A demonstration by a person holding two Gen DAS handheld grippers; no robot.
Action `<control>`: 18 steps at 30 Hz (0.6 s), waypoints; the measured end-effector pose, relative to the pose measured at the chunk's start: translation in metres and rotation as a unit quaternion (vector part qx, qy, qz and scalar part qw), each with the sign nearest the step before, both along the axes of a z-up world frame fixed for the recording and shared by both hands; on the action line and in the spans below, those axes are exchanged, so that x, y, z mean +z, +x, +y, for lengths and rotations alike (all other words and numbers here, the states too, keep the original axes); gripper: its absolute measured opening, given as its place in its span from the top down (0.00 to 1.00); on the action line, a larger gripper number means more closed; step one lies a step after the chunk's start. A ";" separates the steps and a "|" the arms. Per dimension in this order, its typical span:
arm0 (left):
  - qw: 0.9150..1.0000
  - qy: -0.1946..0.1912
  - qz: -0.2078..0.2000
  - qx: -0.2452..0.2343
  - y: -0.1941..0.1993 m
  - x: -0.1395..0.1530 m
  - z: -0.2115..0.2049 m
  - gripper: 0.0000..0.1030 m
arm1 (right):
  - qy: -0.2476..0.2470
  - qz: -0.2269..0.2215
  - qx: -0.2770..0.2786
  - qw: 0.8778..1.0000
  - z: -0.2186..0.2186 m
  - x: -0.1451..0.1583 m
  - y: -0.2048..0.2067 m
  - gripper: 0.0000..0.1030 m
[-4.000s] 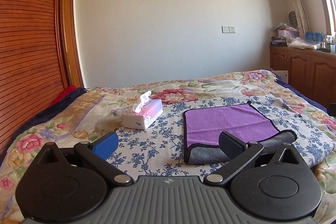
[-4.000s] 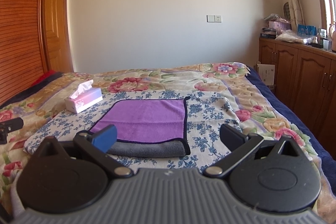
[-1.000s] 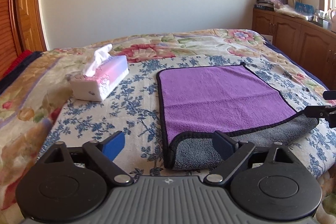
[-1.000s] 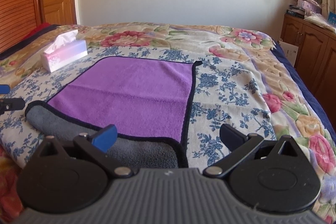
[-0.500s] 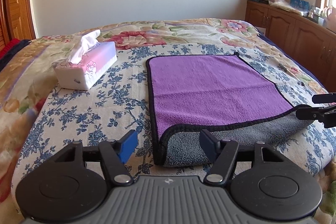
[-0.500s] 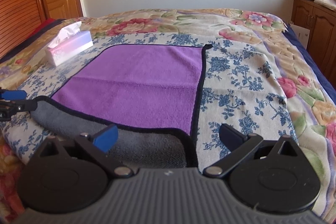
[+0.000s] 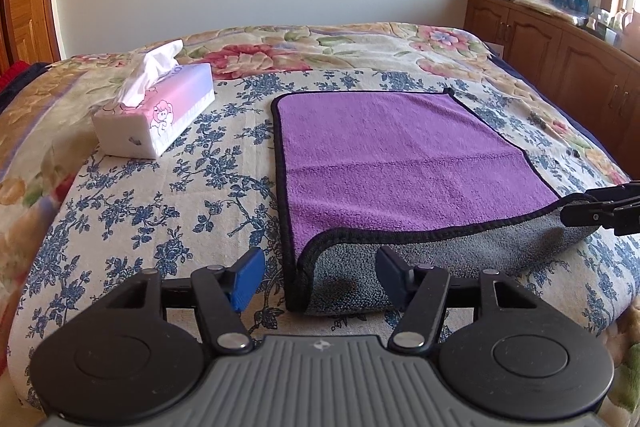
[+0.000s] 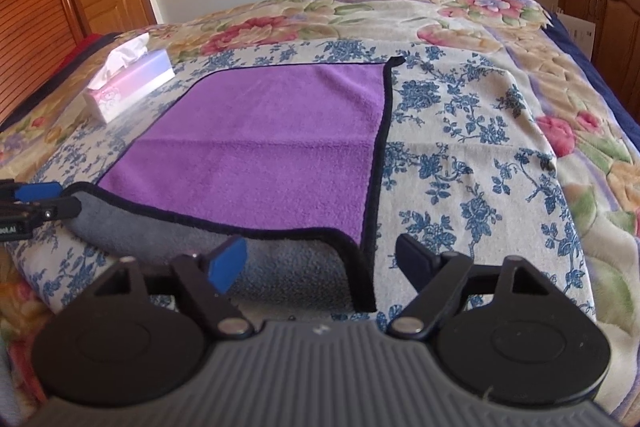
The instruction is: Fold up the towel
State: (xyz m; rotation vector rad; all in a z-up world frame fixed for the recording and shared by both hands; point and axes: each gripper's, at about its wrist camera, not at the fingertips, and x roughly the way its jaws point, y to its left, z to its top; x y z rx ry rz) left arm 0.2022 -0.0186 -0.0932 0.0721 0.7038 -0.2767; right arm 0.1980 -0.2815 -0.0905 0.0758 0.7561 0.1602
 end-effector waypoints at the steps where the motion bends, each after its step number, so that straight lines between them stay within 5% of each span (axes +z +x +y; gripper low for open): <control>1: 1.000 -0.001 0.001 0.000 0.000 0.000 0.000 0.38 | 0.002 0.003 0.000 1.000 -0.001 0.000 0.000 0.24; 18: 1.000 -0.009 0.011 -0.009 0.002 -0.004 -0.001 0.54 | 0.015 0.025 0.012 1.000 -0.006 0.001 0.002 0.53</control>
